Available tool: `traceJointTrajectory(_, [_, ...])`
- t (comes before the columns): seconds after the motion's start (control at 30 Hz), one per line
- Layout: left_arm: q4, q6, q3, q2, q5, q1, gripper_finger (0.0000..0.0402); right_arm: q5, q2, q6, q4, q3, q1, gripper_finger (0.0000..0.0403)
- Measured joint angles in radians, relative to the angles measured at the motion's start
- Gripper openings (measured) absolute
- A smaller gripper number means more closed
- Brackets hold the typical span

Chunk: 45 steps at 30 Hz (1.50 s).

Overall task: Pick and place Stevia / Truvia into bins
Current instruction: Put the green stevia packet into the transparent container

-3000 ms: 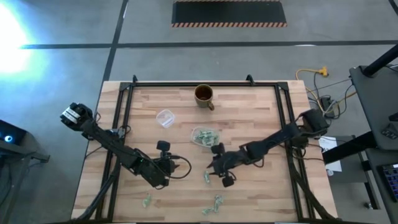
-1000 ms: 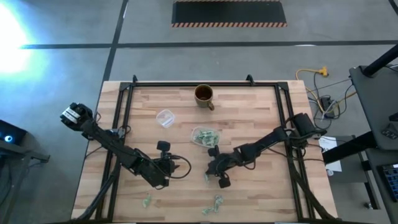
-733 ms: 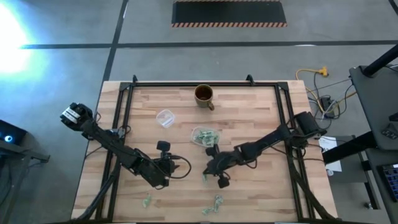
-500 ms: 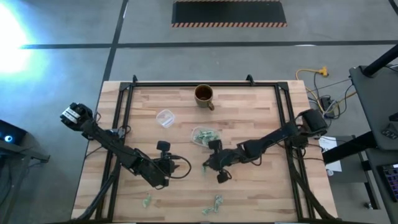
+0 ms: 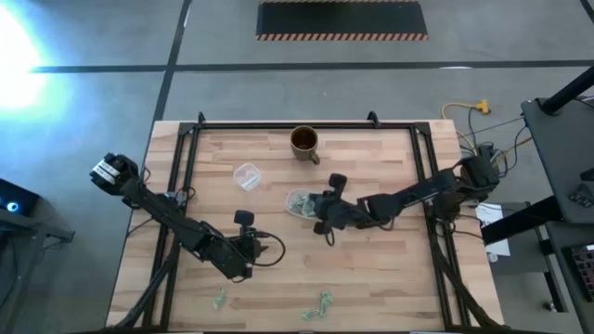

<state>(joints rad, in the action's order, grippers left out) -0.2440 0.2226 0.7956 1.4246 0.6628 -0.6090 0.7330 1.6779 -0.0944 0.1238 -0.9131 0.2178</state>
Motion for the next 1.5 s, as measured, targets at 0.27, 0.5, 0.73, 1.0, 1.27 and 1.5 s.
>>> traceJointTrajectory(0.27, [-0.001, 0.0, 0.0, 0.0, 0.0, -0.001, 0.0123, -0.118, 0.068, 0.081, -0.01, 0.0, -0.071, 0.0008])
traceJointTrajectory(0.5, [-0.001, 0.0, 0.0, 0.0, 0.0, -0.001, 0.0123, -0.143, 0.101, 0.087, 0.011, -0.005, -0.082, 0.0008])
traceJointTrajectory(0.73, [0.0, 0.0, 0.001, 0.0, 0.0, 0.0, 0.0123, -0.192, 0.138, 0.079, 0.012, -0.037, -0.091, 0.0008])
traceJointTrajectory(1.0, [0.0, 0.003, 0.004, 0.0, 0.0, 0.0, 0.0123, -0.195, 0.179, 0.057, 0.002, -0.098, -0.111, 0.0008])
traceJointTrajectory(1.27, [0.0, 0.006, 0.003, 0.0, 0.0, 0.0, 0.0123, -0.222, 0.185, 0.042, -0.102, -0.134, -0.113, 0.0046])
traceJointTrajectory(1.5, [0.0, 0.006, 0.003, 0.0, -0.002, 0.0, 0.0123, -0.219, 0.183, 0.046, -0.1, -0.138, -0.114, 0.0111])
